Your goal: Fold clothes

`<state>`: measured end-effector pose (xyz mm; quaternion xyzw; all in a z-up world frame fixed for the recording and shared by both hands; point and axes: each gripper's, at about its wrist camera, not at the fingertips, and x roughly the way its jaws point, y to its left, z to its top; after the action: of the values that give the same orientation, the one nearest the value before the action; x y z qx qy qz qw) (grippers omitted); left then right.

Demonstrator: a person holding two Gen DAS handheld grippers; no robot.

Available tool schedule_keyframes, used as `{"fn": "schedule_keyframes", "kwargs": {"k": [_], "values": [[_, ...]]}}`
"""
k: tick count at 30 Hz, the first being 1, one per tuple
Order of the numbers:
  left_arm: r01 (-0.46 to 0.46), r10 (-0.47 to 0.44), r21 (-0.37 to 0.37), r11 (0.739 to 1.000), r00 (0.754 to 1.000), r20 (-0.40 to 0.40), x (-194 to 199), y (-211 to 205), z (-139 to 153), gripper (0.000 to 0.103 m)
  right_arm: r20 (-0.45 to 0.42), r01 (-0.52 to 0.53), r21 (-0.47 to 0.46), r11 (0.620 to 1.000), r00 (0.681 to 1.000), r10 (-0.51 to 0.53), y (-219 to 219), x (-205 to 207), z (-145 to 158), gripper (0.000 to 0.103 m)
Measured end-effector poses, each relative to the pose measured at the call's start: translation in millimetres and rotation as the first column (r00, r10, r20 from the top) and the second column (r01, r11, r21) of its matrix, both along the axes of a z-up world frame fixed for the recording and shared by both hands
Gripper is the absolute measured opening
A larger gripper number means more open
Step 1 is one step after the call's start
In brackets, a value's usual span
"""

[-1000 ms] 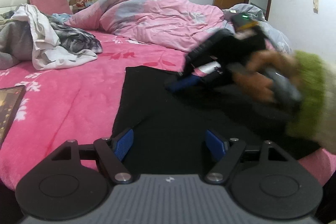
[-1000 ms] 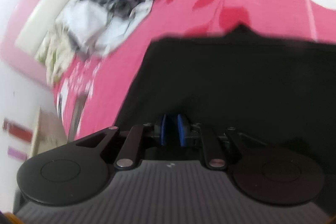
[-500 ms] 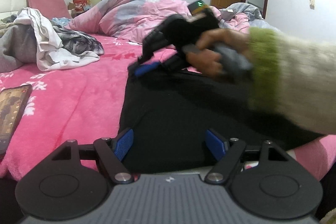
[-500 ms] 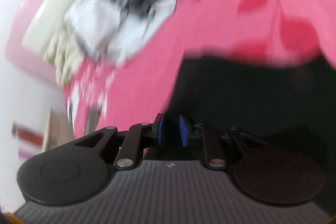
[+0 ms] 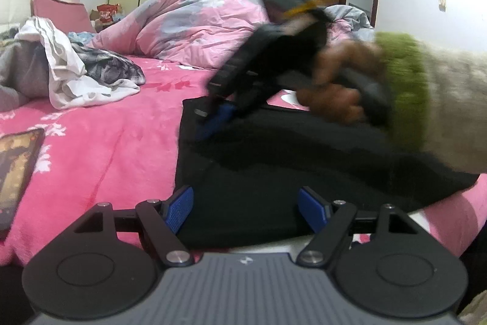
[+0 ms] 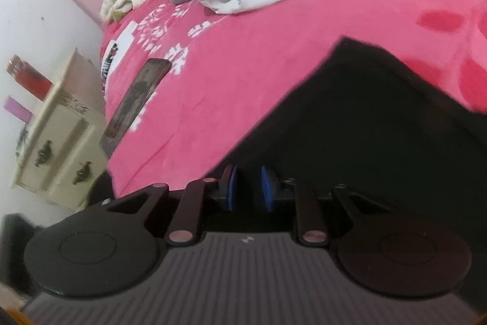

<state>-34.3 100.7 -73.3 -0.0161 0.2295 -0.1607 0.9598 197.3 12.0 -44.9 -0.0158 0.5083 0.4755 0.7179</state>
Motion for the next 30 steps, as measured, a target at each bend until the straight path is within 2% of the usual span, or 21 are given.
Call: {"fn": "schedule_keyframes", "kwargs": {"k": [4,7,10,13,16,19,22,27,30], "values": [[-0.020,0.020,0.010,1.000,1.000,0.005,-3.5,0.2,4.8,0.077,0.077,0.105,0.071,0.992,0.991,-0.110,19.2,24.8,2.0,0.017],[-0.023,0.023,0.000,1.000,1.000,0.011,-6.0,4.9,6.1,0.077,0.073,0.109,0.102,0.989,0.991,-0.116,17.2,21.4,11.8,0.019],[-0.004,0.004,-0.016,1.000,1.000,0.006,-7.8,11.5,3.6,0.077,0.104,-0.055,0.098,0.994,0.994,0.045,2.6,-11.8,27.0,0.019],[0.019,-0.019,0.001,1.000,1.000,0.006,-12.2,15.6,1.6,0.077,0.101,-0.232,0.013,0.973,0.968,0.229,-2.9,-46.8,23.1,0.019],[0.020,-0.020,0.033,0.999,1.000,0.012,-17.1,17.0,4.8,0.077,0.116,-0.262,-0.049,0.964,0.957,0.266,11.6,-58.7,6.0,0.018],[0.001,-0.002,0.031,1.000,1.000,0.021,-19.3,18.4,11.1,0.077,0.098,-0.155,0.096,0.983,0.984,0.146,22.6,-42.2,4.5,0.018],[0.003,-0.003,-0.001,1.000,0.999,0.040,-14.1,16.9,16.3,0.077,0.050,-0.034,0.166,0.986,0.998,0.026,21.4,-25.6,7.8,0.019],[0.054,-0.054,-0.005,0.999,0.998,0.037,5.5,2.6,13.0,0.077,0.116,0.102,0.153,0.983,0.986,-0.120,-29.9,-7.1,29.5,0.019],[0.080,-0.081,0.018,0.997,0.997,0.002,15.1,-3.9,5.0,0.077,0.178,0.182,0.064,0.981,0.965,-0.190,-58.3,6.9,31.4,0.019]]}}
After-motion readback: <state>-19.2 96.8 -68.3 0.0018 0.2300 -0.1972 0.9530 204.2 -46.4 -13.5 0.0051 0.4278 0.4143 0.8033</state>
